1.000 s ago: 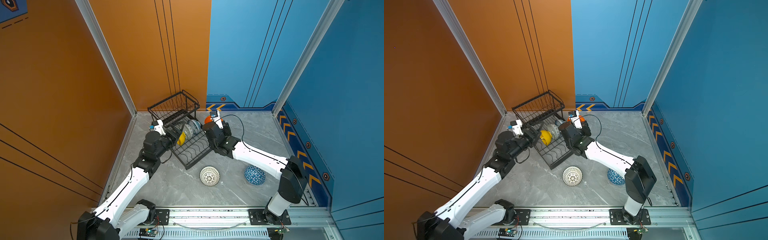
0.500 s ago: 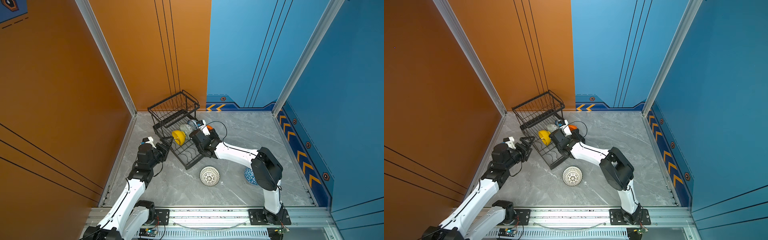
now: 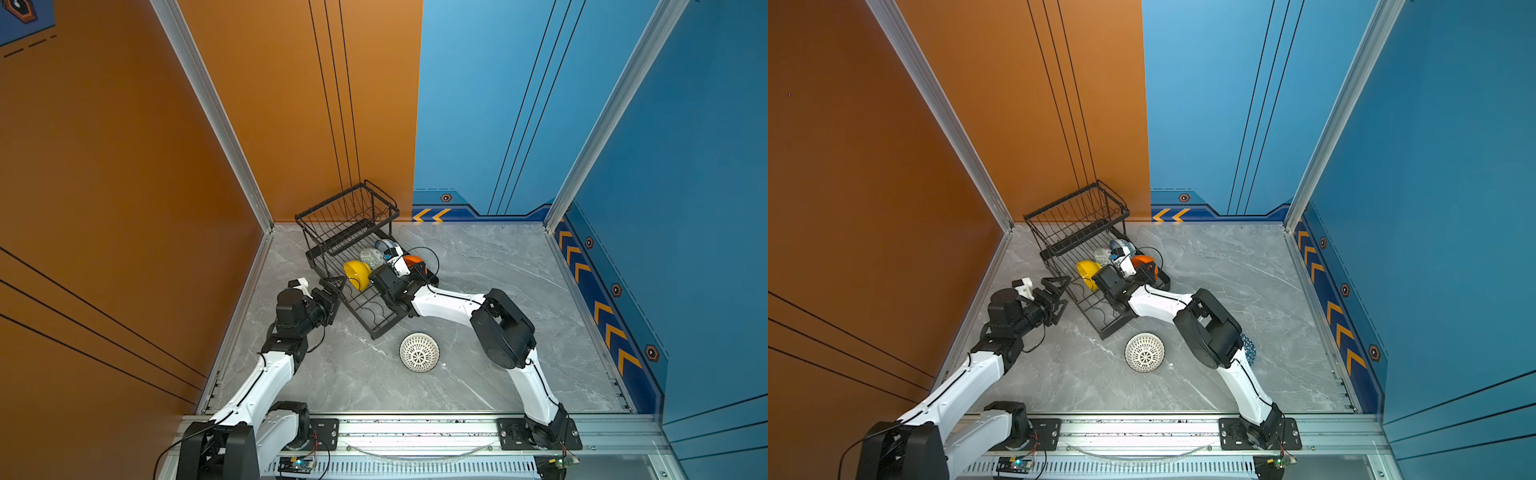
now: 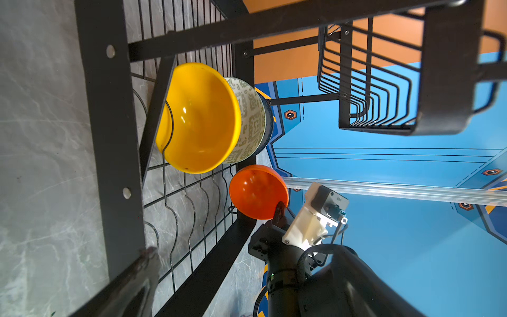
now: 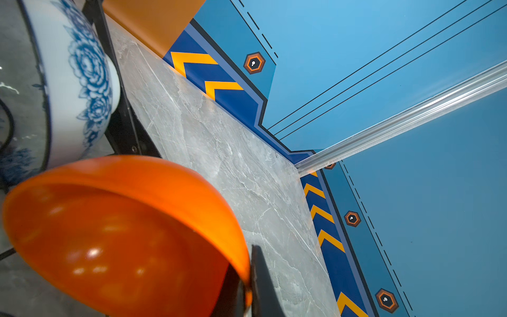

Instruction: Load the bowls into the dish rack

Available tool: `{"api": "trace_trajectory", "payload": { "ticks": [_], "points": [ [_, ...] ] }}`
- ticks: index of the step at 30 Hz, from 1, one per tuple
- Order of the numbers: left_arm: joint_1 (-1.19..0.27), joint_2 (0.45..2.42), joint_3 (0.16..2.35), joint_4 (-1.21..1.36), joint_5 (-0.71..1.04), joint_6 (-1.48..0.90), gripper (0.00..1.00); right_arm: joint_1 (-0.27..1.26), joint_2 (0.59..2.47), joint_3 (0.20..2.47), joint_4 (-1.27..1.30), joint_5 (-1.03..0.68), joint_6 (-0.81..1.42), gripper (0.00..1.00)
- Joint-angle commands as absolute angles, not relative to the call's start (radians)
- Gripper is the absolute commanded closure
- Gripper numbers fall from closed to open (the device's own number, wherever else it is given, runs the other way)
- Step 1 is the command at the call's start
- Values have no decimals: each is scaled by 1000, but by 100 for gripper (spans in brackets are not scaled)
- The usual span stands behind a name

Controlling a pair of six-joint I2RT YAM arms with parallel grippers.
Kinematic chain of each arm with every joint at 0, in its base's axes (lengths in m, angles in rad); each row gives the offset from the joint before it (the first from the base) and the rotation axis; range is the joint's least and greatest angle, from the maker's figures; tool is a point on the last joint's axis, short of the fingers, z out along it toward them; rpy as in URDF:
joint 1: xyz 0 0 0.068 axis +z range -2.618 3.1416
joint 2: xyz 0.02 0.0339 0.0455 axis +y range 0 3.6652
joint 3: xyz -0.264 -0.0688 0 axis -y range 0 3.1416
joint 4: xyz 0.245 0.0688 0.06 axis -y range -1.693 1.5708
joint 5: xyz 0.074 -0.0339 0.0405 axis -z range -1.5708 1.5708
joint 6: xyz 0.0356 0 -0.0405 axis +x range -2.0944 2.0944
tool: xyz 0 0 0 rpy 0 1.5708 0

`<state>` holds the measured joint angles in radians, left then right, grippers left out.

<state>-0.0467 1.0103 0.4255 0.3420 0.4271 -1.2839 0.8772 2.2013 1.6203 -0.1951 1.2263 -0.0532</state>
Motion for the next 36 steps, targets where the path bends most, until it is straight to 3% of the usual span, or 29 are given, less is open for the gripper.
{"api": "trace_trajectory", "payload": {
  "ticks": [1,27,32,36],
  "points": [
    [-41,1016,419,380,462,-1278,2,871,2208,1655,-196,1306,-41,100],
    [-55,1192,414,524,519,-1290,2,877,2322,1668,-56,1412,-150,100],
    [-54,1230,420,541,534,-1289,2,893,2365,1640,200,1499,-371,100],
    [-52,1257,429,553,543,-1287,2,904,2442,1591,811,1552,-864,100]
  ]
}}
